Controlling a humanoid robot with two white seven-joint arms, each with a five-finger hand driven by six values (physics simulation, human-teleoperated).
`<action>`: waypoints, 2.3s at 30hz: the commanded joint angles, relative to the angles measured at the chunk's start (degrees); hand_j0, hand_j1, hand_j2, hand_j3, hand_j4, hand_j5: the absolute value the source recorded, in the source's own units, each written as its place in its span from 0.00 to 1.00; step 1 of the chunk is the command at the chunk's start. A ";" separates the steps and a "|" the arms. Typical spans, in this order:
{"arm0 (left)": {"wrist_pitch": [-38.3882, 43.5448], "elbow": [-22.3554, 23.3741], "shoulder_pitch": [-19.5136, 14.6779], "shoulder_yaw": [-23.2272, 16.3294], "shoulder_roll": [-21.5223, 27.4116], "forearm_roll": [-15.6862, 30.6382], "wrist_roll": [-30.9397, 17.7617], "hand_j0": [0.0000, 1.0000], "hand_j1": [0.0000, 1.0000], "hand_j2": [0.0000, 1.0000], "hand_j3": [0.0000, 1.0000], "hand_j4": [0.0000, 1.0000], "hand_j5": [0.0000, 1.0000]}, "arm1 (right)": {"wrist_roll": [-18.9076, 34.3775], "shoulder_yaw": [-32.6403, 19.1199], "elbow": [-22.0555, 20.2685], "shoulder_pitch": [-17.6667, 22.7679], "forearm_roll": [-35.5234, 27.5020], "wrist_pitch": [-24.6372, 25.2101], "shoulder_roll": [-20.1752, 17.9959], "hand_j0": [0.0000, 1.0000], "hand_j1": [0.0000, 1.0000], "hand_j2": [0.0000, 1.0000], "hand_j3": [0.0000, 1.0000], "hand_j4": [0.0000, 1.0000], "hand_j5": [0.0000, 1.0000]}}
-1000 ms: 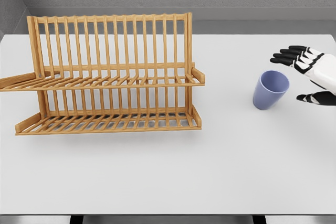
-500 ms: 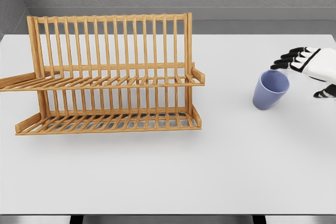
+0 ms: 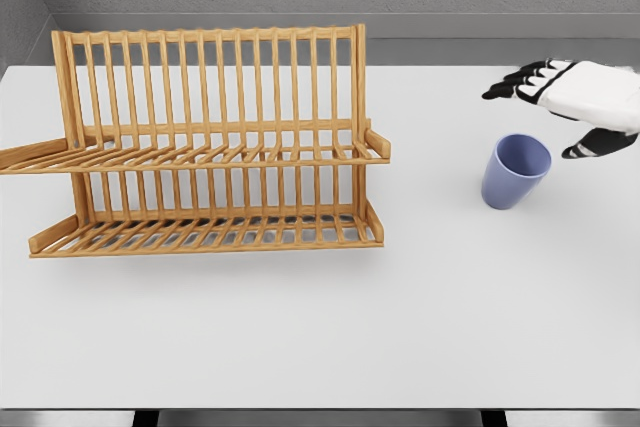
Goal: Right arm put cup on second shelf
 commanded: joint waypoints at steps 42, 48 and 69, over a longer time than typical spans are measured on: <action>0.00 0.00 0.00 0.02 0.00 -0.01 -0.01 1.00 1.00 1.00 1.00 1.00 1.00 | -0.02 7.69 11.02 -0.70 0.35 0.69 4.54 1.00 1.00 1.00 1.00 1.00 1.00; 0.00 0.00 0.00 -0.06 0.00 -0.01 -0.01 1.00 1.00 1.00 1.00 1.00 1.00 | -0.02 9.88 13.49 -2.72 0.44 0.60 6.04 1.00 1.00 1.00 1.00 1.00 1.00; 0.08 0.00 0.00 -0.07 0.00 -0.01 -0.01 1.00 1.00 1.00 1.00 1.00 1.00 | -0.02 10.94 13.05 -3.34 0.44 0.34 5.95 0.74 0.74 0.74 0.74 0.74 0.74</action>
